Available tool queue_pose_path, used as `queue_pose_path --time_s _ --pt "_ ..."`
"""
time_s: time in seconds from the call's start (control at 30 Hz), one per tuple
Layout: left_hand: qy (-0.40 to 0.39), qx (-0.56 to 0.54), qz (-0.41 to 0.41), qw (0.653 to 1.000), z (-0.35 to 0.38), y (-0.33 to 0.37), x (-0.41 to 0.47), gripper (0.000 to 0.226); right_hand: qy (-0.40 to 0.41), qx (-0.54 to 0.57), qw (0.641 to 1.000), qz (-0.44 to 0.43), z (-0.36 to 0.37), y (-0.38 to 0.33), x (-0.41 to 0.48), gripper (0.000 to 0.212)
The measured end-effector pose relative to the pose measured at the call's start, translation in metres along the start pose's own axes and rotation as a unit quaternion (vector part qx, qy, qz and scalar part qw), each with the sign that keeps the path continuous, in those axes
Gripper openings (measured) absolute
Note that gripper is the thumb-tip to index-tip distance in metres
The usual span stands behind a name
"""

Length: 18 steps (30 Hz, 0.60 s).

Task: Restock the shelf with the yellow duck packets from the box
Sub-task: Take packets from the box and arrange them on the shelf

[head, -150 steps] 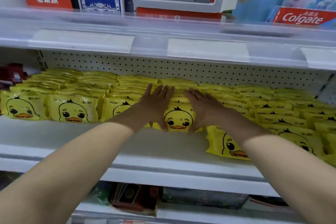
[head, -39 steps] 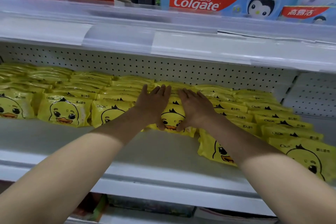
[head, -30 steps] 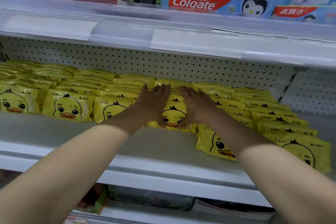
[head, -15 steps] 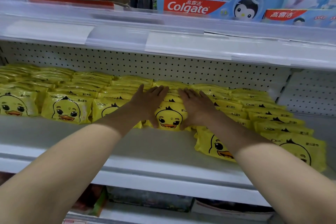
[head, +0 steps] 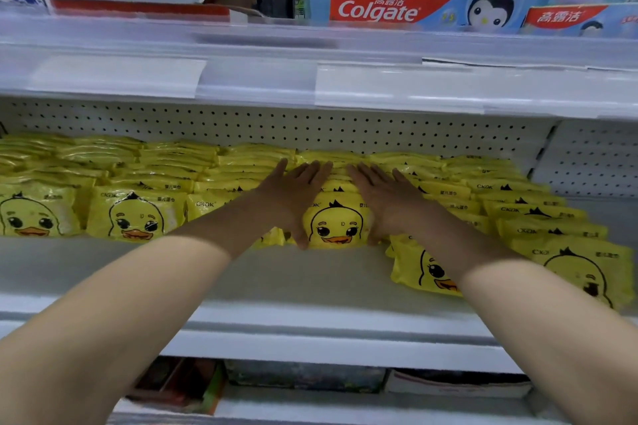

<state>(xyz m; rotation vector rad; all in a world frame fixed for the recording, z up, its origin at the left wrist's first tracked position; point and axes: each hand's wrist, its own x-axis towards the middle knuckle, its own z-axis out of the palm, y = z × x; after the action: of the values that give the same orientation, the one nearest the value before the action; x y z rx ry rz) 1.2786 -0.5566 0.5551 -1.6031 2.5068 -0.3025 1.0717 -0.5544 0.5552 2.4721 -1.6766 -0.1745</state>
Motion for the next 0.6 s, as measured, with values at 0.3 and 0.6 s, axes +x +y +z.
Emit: queue_pose_path --time_s 0.3,0.6 --pt "0.025 -0.027 0.040 0.999 0.010 -0.012 0.001 0.156 0.007 0.058 0.997 0.044 0.005 -0.011 -0.005 0.156" --pt "0.053 -0.014 0.046 0.997 0.015 -0.011 0.001 0.152 0.030 0.080 0.993 0.077 0.010 -0.020 -0.010 0.148"
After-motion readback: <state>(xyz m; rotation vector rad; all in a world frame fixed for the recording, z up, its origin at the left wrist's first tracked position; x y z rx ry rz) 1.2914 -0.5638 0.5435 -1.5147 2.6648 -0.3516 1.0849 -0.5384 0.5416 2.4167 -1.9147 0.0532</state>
